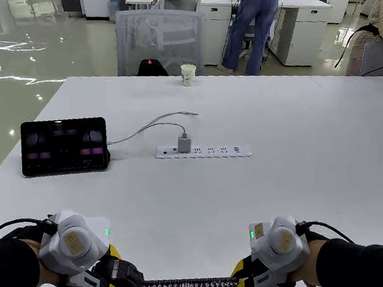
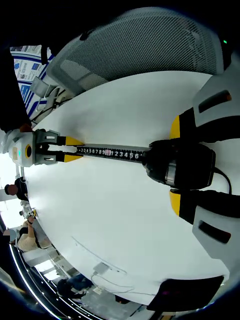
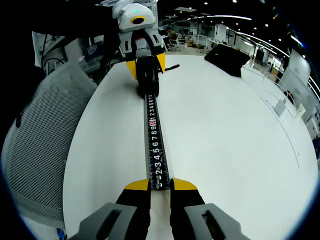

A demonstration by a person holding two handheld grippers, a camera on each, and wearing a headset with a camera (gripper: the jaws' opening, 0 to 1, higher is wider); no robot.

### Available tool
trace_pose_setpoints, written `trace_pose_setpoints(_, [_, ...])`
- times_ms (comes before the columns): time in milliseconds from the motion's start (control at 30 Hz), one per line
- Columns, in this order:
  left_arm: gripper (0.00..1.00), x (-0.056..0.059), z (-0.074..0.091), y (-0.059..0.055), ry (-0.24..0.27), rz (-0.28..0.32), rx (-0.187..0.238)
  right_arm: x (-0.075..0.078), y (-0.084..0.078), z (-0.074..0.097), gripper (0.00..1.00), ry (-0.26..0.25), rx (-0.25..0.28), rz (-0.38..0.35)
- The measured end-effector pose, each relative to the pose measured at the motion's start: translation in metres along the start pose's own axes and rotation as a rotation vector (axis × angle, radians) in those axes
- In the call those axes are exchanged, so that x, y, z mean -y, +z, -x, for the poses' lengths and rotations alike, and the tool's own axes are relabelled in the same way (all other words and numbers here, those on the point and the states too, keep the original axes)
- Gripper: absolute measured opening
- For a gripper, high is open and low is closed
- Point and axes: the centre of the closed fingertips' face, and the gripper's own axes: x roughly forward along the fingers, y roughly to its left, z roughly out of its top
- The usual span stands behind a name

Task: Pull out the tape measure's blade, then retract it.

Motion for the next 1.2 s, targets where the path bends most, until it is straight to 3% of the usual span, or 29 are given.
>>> trace_pose_setpoints(1200, [0.3,0.001,0.001,0.001,0.002,-0.002,0.0,0.001,-0.023,0.018,0.11,-0.009,-0.018,-0.005])
